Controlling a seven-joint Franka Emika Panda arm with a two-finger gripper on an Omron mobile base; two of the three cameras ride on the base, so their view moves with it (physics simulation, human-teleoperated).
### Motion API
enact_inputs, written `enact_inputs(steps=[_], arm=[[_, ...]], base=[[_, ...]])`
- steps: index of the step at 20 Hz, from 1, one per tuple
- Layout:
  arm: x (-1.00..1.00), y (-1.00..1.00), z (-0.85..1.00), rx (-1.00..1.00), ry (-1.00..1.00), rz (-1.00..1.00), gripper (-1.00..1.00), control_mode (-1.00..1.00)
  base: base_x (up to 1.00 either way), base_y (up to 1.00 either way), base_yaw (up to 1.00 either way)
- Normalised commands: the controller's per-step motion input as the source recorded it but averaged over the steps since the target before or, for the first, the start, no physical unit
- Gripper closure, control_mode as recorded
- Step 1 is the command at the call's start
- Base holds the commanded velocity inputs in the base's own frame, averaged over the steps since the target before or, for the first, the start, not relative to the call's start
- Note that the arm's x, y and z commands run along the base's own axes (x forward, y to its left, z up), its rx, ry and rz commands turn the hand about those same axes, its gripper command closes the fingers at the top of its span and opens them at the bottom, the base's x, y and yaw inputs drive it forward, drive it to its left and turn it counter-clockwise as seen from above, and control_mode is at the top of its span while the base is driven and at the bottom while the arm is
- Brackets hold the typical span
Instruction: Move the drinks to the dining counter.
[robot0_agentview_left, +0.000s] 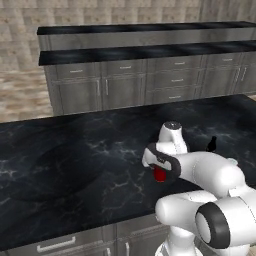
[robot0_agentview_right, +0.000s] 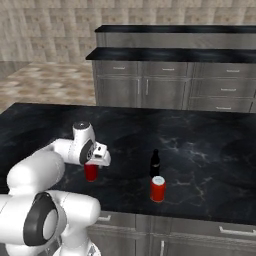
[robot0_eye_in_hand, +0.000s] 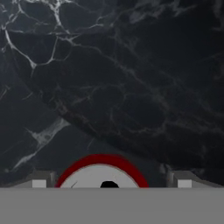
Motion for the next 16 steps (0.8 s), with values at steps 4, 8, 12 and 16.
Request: enact_inputs(steps=[4, 8, 12, 16], arm=[[0.0, 0.18, -0.53, 0.0, 0.01, 0.0, -1.0, -1.0], [0.0, 0.21, -0.64, 0.0, 0.05, 0.0, 1.0, -1.0], [-0.24, 0.01, -0.6, 0.0, 0.06, 0.0, 1.0, -1.0], [-0.49, 0.0, -0.51, 0.0, 0.05, 0.0, 1.0, -1.0]], base=[[0.0, 0.0, 0.0], [0.0, 0.0, 0.0], [0.0, 0.0, 0.0], [0.0, 0.0, 0.0]])
